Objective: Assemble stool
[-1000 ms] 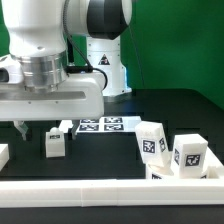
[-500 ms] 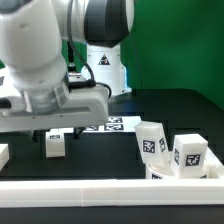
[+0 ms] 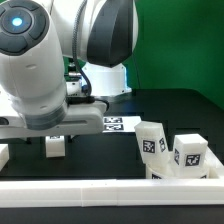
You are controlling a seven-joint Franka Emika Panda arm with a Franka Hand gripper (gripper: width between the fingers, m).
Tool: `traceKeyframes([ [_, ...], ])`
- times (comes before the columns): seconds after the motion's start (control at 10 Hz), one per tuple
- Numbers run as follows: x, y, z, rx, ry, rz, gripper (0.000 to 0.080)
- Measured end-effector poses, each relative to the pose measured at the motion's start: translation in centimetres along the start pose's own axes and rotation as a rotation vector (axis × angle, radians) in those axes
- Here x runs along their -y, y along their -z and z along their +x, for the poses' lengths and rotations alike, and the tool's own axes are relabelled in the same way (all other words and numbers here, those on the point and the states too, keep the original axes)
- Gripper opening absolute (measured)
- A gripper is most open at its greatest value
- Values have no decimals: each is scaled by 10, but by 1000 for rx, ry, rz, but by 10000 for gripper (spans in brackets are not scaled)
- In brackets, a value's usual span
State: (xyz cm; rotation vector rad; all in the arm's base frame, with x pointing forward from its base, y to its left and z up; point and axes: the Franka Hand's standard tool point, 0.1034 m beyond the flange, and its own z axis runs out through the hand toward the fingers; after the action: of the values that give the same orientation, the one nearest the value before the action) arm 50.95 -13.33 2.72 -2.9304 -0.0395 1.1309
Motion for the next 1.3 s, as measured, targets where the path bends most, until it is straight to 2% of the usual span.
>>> traceKeyframes([
  [0.1, -1, -6, 0, 13, -36, -6, 648],
  [0.3, 0, -16, -3, 77, -88, -1, 648],
  [0.6, 0, -13, -5, 97, -88, 4, 648],
  [0.8, 5, -18, -13, 180, -87, 16, 648],
  [0.9, 5, -18, -9, 199, -87, 13, 648],
  [1.0, 6, -11, 0, 147, -81, -1, 648],
  [1.1, 11, -9, 0, 113, -72, -8, 648],
  [1.3, 13, -13, 5, 88, -21, -12, 648],
])
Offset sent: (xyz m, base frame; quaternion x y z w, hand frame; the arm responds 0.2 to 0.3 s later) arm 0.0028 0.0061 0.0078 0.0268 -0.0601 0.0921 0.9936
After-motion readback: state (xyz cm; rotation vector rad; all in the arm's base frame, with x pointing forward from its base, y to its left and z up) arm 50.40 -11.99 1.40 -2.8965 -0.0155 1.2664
